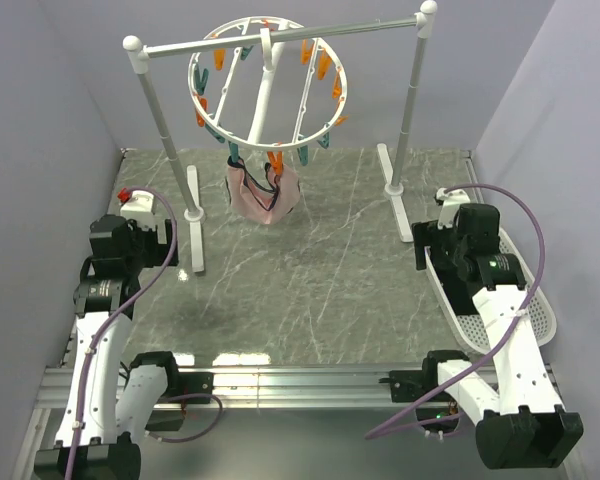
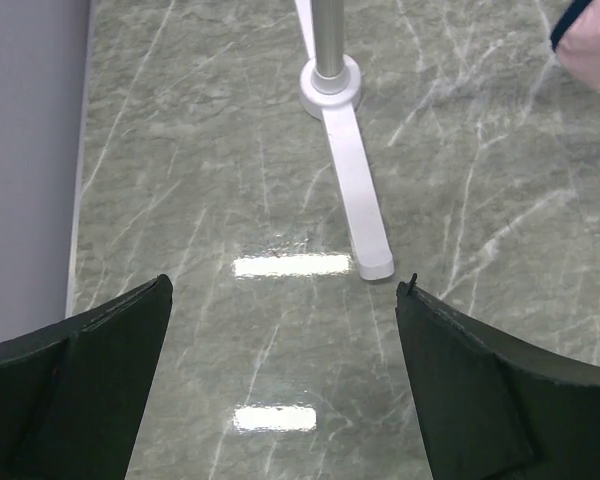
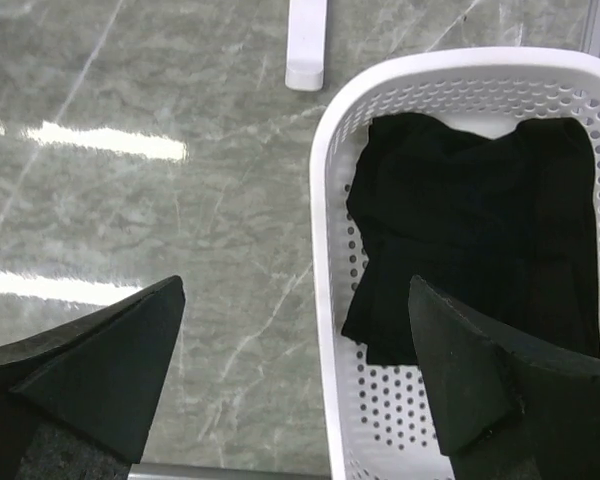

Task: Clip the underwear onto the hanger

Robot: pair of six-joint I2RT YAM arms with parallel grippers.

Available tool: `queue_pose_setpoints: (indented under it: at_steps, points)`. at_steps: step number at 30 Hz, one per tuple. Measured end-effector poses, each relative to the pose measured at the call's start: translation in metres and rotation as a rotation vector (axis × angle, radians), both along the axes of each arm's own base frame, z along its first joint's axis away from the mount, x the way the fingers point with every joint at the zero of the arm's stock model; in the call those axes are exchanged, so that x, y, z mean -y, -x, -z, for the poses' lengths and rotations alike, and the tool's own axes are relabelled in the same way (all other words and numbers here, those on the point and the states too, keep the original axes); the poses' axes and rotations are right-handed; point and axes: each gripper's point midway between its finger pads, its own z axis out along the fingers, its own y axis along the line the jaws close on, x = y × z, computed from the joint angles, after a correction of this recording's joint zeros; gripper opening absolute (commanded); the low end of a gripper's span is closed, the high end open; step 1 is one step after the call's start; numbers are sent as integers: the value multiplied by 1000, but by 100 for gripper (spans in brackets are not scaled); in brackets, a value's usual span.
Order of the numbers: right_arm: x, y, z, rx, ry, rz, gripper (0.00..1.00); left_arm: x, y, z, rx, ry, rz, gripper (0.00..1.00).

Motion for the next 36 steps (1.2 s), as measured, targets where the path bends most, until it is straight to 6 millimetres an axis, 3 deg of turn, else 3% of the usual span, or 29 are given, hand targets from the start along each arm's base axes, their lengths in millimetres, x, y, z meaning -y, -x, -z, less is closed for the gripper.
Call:
queue_pose_setpoints:
  at_steps: [3,6,13,16,19,31,34,36]
  points:
    - [3,7,6,-48,35,-25,100,6,0,0,-7,19,30,99]
    - [20,16,16,-122,80,-35,100,14,-2,-8,-19,42,68,99]
    - [107,31,1,-213,215,44,100,34,-11,-37,26,102,166,99]
    - [131,36,15,-295,261,-14,100,42,-10,-44,42,127,203,99]
    - [143,35,37,-369,256,-88,100,49,-8,-46,48,150,236,99]
    - [127,7,124,-472,67,-336,93,66,3,-40,-3,209,316,99]
    - [117,11,147,-503,29,-376,91,70,4,-39,-9,221,332,99]
    - [108,20,158,-526,17,-406,85,71,5,-39,-9,224,337,99]
